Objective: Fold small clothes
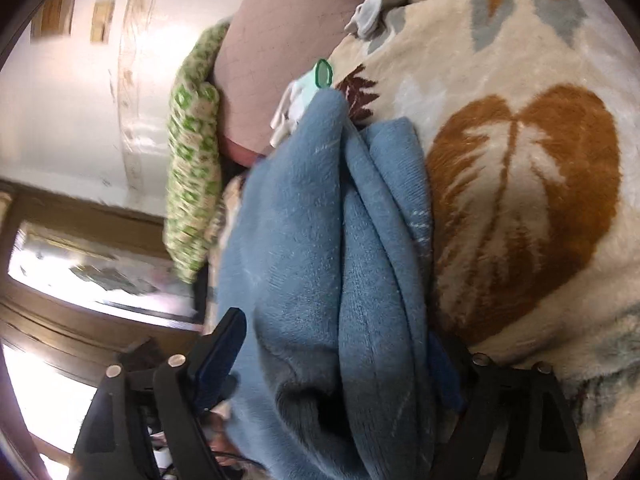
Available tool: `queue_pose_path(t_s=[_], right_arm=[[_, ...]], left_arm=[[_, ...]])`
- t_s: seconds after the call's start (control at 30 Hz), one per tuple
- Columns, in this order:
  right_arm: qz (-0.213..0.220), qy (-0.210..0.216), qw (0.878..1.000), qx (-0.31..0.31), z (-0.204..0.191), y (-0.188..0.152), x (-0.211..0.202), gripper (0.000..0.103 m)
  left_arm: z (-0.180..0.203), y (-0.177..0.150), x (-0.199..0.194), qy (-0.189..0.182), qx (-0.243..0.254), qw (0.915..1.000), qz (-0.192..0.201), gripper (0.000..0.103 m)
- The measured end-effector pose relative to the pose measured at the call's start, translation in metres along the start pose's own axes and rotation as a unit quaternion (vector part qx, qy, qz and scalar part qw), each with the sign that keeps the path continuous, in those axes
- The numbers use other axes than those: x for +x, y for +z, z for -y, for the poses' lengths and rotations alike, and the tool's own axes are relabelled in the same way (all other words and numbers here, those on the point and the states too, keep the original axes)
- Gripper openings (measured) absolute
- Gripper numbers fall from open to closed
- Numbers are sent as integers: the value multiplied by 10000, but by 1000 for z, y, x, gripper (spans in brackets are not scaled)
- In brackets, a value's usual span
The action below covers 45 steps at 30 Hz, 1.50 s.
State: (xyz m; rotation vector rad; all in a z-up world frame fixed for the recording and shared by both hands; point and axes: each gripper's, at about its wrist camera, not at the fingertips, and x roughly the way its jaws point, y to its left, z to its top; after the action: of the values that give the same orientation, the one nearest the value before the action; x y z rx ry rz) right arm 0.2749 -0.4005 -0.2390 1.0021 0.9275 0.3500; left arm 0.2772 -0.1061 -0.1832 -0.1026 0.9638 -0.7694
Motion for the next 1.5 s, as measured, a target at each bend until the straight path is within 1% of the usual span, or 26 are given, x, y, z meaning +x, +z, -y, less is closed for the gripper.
queue_pose_path(t_s=[0.07, 0.13, 0.17, 0.2, 0.23, 0.3, 0.33, 0.4, 0.5, 0.6, 0.73, 0.83, 0.9, 0.93, 1.0, 1.07, 1.1, 1.13, 1.17, 1.2, 1.27, 1.3, 1.33, 1.43, 1.47, 1.5], right_arm=[[24, -203, 9998, -44, -5, 0, 6, 86], [59, -351, 9993, -124, -11, -1, 9, 85], [67, -420, 9989, -170, -14, -2, 11, 79], [65, -530, 9983, -232, -18, -3, 12, 73], [74, -570, 9980, -251, -21, -4, 12, 70], [184, -532, 9981, -248, -30, -5, 7, 63], [229, -552, 9977, -313, -35, -6, 6, 62], [310, -583, 9961, -592, -56, -9, 2, 58], [414, -619, 9918, -1041, -90, -18, -1, 57], [444, -596, 9898, -1216, -110, -26, -2, 56], [520, -399, 9888, -1344, -132, -35, -5, 56], [515, -200, 9874, -1481, -147, -46, -8, 56], [474, -55, 9874, -1508, -153, -57, -8, 56], [421, 30, 9882, -1475, -152, -62, -7, 56], [265, 185, 9909, -1305, -146, -74, 2, 56], [45, 203, 9941, -1061, -129, -86, 22, 56], [-123, 95, 9954, -950, -119, -91, 34, 57], [-242, -209, 9969, -720, -104, -97, 47, 59], [-245, -457, 9968, -605, -94, -101, 52, 64], [-267, -651, 9959, -577, -85, -103, 56, 66], [-303, -621, 9966, -447, -80, -103, 52, 68], [-300, -715, 9957, -511, -85, -104, 47, 69], [-235, -851, 9939, -664, -91, -105, 41, 69], [166, -1257, 9855, -1124, -116, -115, 8, 68], [374, -1281, 9832, -1248, -124, -121, -7, 68], [546, -1264, 9811, -1360, -129, -126, -19, 68]], left_arm=[[2, 0, 0, -5, -1, 10000, 10, 91], [2, 0, -1, 20, -26, 10000, 5, 84], [1, 1, -1, 35, -48, 10000, 5, 81], [-1, 1, -2, 40, -109, 9999, 22, 75], [-3, 1, -4, 0, -177, 9998, 58, 67], [-6, 3, -9, -63, -248, 9996, 118, 57], [-6, 4, -12, -94, -273, 9995, 148, 54], [-4, 5, -19, -161, -253, 9993, 237, 50], [2, 6, -30, -136, -133, 9994, 292, 47], [2, 7, -49, -154, -140, 9989, 431, 46], [-2, 6, -83, -183, -211, 9973, 685, 46], [3, -3, -110, -5, -81, 9967, 804, 46], [5, -17, -126, 168, 23, 9964, 834, 46], [5, -24, -131, 248, 35, 9963, 820, 46], [-1, -43, -133, 506, -43, 9967, 636, 46], [-13, -60, -117, 867, -108, 9959, 230, 47], [-24, -73, -104, 1212, -220, 9923, -131, 51], [-28, -80, -102, 1315, -280, 9908, -147, 60], [-33, -87, -108, 1214, -359, 9919, 104, 62], [-34, -88, -111, 1192, -380, 9920, 146, 65], [-31, -86, -117, 1251, -360, 9914, 115, 66], [-28, -84, -121, 1289, -348, 9910, 142, 66], [-23, -82, -125, 1396, -336, 9894, 213, 65], [-8, -81, -147, 1723, -262, 9836, 462, 66], [0, -83, -159, 1844, -248, 9807, 592, 66], [6, -84, -170, 1930, -262, 9783, 706, 71]])
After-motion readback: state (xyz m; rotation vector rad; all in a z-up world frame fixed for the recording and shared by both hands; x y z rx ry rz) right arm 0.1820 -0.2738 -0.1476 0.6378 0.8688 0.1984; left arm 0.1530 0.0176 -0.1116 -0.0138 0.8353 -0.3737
